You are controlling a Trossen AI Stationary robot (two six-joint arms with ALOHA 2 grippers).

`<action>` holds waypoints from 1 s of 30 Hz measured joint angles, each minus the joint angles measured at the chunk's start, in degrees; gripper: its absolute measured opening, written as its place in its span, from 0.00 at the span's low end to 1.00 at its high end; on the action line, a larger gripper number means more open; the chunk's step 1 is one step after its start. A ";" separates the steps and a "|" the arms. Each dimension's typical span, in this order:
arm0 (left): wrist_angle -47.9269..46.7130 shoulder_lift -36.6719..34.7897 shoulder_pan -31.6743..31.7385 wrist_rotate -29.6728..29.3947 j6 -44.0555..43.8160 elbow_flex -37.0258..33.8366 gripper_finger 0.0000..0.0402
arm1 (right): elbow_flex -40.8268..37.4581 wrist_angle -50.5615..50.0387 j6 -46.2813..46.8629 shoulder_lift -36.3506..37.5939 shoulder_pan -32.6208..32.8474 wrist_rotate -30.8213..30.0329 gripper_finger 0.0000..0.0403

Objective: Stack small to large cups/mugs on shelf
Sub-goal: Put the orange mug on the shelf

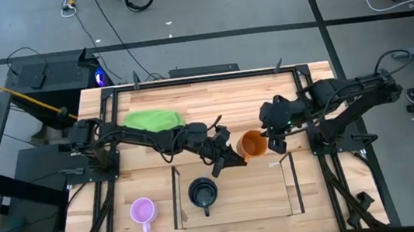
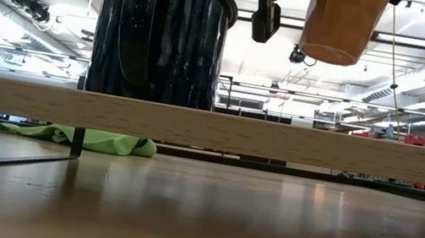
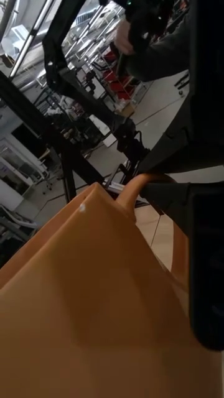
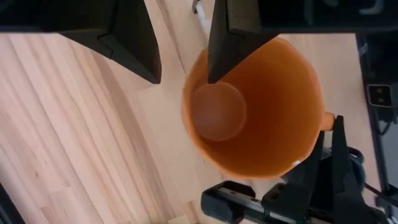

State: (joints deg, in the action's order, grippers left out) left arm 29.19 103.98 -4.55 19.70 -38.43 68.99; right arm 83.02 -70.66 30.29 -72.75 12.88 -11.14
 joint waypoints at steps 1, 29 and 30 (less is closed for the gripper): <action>0.00 0.00 0.01 0.00 0.01 0.00 0.05 | 0.00 0.01 -0.26 -0.58 0.00 0.00 0.34; -0.30 0.00 -0.06 0.16 0.19 -0.02 0.05 | 0.00 0.57 -3.94 -5.14 -0.87 -2.40 0.32; -0.40 0.00 -0.07 0.17 0.19 -0.02 0.05 | 0.00 0.59 -3.94 -5.14 -0.89 -2.40 0.32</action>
State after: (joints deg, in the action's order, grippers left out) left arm 28.79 103.98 -4.62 19.88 -38.24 68.97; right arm 83.02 -70.07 26.35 -77.89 11.99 -13.54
